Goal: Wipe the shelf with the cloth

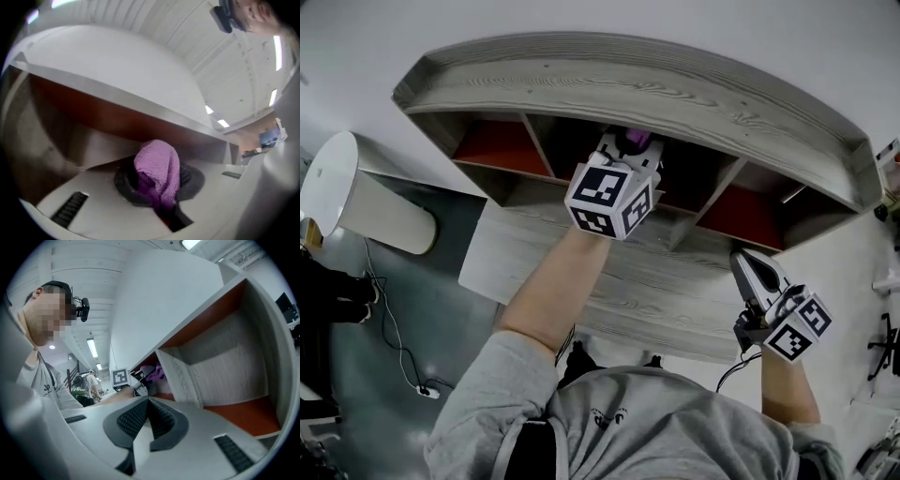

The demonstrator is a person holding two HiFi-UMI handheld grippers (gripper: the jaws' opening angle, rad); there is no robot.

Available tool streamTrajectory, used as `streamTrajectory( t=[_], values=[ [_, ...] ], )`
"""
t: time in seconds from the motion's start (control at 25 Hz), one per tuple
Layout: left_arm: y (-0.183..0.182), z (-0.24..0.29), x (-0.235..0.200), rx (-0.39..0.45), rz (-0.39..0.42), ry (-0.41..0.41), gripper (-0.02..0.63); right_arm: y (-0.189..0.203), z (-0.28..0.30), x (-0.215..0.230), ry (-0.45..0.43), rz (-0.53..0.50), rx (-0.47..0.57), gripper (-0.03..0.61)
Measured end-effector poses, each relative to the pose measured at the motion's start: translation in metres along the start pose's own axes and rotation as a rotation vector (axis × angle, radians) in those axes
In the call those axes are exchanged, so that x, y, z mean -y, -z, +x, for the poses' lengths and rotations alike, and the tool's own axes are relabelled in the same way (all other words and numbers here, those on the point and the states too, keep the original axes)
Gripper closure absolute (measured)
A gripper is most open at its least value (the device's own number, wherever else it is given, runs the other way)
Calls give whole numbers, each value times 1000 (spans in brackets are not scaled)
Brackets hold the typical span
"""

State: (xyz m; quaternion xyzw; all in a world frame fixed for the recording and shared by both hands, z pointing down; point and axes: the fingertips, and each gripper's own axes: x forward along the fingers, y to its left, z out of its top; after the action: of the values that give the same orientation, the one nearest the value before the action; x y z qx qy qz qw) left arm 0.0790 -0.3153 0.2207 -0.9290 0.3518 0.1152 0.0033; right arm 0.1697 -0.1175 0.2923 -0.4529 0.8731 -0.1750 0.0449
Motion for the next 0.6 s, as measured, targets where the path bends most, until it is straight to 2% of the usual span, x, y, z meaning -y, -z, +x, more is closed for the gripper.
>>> streamTrajectory(
  t=[0.12, 0.24, 0.32, 0.48, 0.6],
  values=[
    [-3, -48, -73, -29, -50, -235, 534, 1, 27, -28, -41, -19, -20, 557],
    [-9, -83, -114, -23, -97, -377, 535, 1, 52, -53, -77, -34, -32, 557],
    [-18, -92, -121, 0, -106, -405, 535, 2, 63, -66, -94, -44, -42, 557],
    [-42, -95, -118, 55, -98, -409, 535, 0, 73, -83, -100, -53, -42, 557],
    [-48, -95, -116, 38, -20, -410, 538, -3, 71, -85, -100, -58, -35, 557]
  ],
)
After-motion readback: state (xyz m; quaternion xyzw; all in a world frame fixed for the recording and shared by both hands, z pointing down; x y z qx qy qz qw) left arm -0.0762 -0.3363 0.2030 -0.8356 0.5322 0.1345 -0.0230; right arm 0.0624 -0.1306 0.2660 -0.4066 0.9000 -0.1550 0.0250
